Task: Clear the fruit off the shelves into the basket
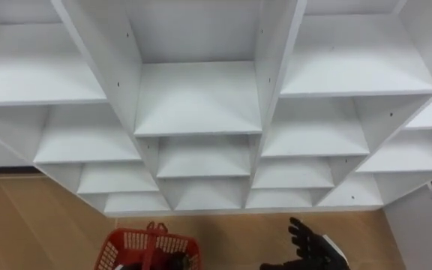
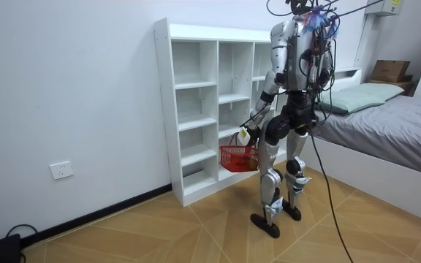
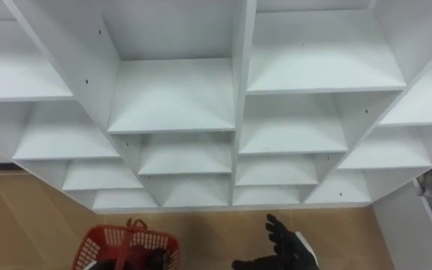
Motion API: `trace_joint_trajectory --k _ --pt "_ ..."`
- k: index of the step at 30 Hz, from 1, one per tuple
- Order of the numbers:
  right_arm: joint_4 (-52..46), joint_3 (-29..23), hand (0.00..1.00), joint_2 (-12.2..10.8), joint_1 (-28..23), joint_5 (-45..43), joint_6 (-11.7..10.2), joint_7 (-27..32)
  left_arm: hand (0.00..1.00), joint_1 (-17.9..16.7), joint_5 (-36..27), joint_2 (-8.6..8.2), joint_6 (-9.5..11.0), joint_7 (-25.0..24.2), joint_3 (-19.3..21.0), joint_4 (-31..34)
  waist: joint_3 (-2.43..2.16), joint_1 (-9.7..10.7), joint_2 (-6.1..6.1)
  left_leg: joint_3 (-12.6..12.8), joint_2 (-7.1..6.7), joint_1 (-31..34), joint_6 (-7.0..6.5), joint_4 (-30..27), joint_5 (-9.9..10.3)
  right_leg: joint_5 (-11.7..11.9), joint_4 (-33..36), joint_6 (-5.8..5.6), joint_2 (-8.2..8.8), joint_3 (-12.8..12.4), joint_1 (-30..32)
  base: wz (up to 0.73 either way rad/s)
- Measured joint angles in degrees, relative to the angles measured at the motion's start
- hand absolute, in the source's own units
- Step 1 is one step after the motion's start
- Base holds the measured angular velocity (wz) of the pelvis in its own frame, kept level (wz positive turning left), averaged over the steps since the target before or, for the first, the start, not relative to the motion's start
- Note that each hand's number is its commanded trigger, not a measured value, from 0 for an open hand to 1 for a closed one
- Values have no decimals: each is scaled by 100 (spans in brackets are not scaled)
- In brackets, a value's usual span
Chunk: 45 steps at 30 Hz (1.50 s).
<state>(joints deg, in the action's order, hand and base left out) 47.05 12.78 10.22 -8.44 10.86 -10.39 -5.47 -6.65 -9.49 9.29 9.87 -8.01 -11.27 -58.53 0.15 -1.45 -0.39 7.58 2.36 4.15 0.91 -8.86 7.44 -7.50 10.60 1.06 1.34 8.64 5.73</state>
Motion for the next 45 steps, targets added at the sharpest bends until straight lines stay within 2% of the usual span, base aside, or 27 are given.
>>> trace_joint_trajectory --k 7,12,17,22,23,27,33,37,45 --pt "527 -76 0 -20 6 -48 51 179 100 -109 -353 -4 -92 7 80 -17 8 19 -27 -2 -1 -256 -3 4 61 -23 -87 -19 -12 -5 -303 0" --pt "764 -412 0 -46 -57 -246 30 98 100 -231 -492 -30 -88 -14 589 -36 6 8 -54 2 2 -375 1 4 111 -30 -115 -31 -23 -62 -439 -2" --pt "1476 -810 0 -75 -69 -232 25 113 100 -290 -553 -33 -81 35 1012 -455 5 -22 -81 7 12 -541 11 16 181 -55 -195 -43 -45 -61 -576 -1" --pt "2040 -977 0 -117 -47 -228 60 89 100 -291 -548 -5 -115 66 1227 -660 15 -7 -195 9 11 -550 8 13 186 -58 -197 -46 -42 -68 -599 0" --pt "2119 -1036 0 -147 -35 -190 126 78 100 -296 -537 1 -144 65 1254 -686 24 -3 -207 9 11 -587 9 14 193 -60 -208 -48 -43 -63 -645 0" --pt "2272 -1188 0 -197 -55 -148 181 75 100 -293 -250 -5 -267 67 1436 -697 31 -8 -206 8 11 -759 7 20 250 -72 -283 -67 -46 -79 -842 0" --pt "2343 -1190 0 -197 -33 3 274 112 100 -222 486 -38 -359 258 1434 -574 6 23 -161 2 -4 -786 -6 4 284 -89 -274 -84 -42 -69 -867 0" --pt "2425 -1186 0 -182 77 -25 300 110 100 -152 920 -98 -390 290 1374 -535 -25 135 -102 -8 -6 -784 -6 4 284 -89 -286 -84 -42 -79 -870 -1" --pt "2424 -1189 0 -171 74 -29 300 174 100 -93 919 -137 -458 358 1246 -535 -15 143 -69 15 -6 -805 -6 13 284 -96 -289 -90 -46 -145 -865 -2"
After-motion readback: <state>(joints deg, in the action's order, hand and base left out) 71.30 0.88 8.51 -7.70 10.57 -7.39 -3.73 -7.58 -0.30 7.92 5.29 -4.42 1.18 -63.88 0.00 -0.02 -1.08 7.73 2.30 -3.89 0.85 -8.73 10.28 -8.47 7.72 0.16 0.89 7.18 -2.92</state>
